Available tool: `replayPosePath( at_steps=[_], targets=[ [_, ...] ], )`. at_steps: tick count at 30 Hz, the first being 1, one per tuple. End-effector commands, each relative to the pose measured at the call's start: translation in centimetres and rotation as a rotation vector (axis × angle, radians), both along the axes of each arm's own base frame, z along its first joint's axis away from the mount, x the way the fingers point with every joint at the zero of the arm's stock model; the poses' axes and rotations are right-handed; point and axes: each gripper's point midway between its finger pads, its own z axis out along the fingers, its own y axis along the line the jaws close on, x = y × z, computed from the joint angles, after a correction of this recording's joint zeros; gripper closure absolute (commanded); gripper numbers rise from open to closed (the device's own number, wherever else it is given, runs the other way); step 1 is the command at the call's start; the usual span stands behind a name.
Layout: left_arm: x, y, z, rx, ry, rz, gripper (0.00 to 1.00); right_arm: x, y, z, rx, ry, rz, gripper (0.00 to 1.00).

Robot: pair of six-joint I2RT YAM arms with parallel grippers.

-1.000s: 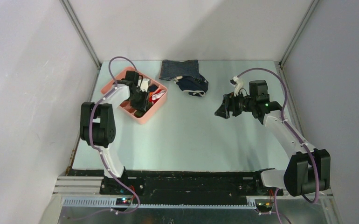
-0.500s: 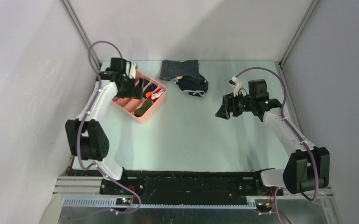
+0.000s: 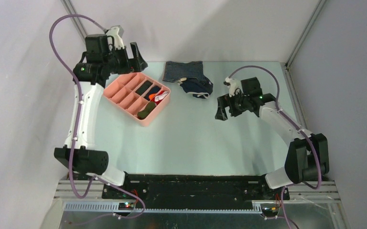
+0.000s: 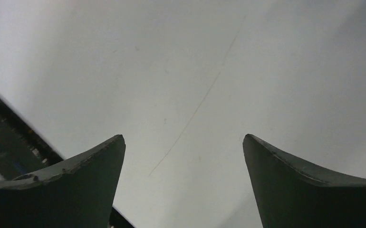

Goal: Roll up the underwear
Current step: Reset both arms

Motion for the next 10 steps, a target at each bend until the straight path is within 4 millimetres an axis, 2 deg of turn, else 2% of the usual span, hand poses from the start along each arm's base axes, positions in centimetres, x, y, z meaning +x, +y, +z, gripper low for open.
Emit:
replayPosePath(
  at_steps=[1, 5, 6, 7, 8, 9, 10],
  targets=[
    [-0.1, 1.3, -0.3, -0.024, -0.057, 0.104, 0.00, 4.8, 0.2, 3.1, -0.103, -0.166, -0.243, 0.01],
    [-1.5, 2.1, -1.2, 0.024, -0.083, 0.109, 0.01, 6.0, 0.3, 7.7, -0.158, -0.312, -0.302, 0.01],
    [-1.8, 2.3, -1.5, 0.043, -0.086, 0.106, 0.01, 6.7, 0.1, 10.3, -0.147, -0.360, -0.343, 0.01],
    [-2.2, 2.7, -2.2, 0.057, -0.080, 0.123, 0.01, 6.6, -0.1, 11.2, -0.145, -0.359, -0.364, 0.01],
    [-2.5, 2.9, -2.6, 0.069, -0.077, 0.125, 0.00, 7.1, -0.3, 14.1, -0.117, -0.406, -0.400, 0.00],
    [-3.0, 3.0, -3.3, 0.081, -0.066, 0.123, 0.01, 7.0, -0.6, 14.9, -0.119, -0.412, -0.411, 0.01],
    [-3.2, 3.1, -3.7, 0.101, -0.063, 0.113, 0.00, 6.9, -1.2, 17.2, -0.095, -0.451, -0.438, 0.01]
  ],
)
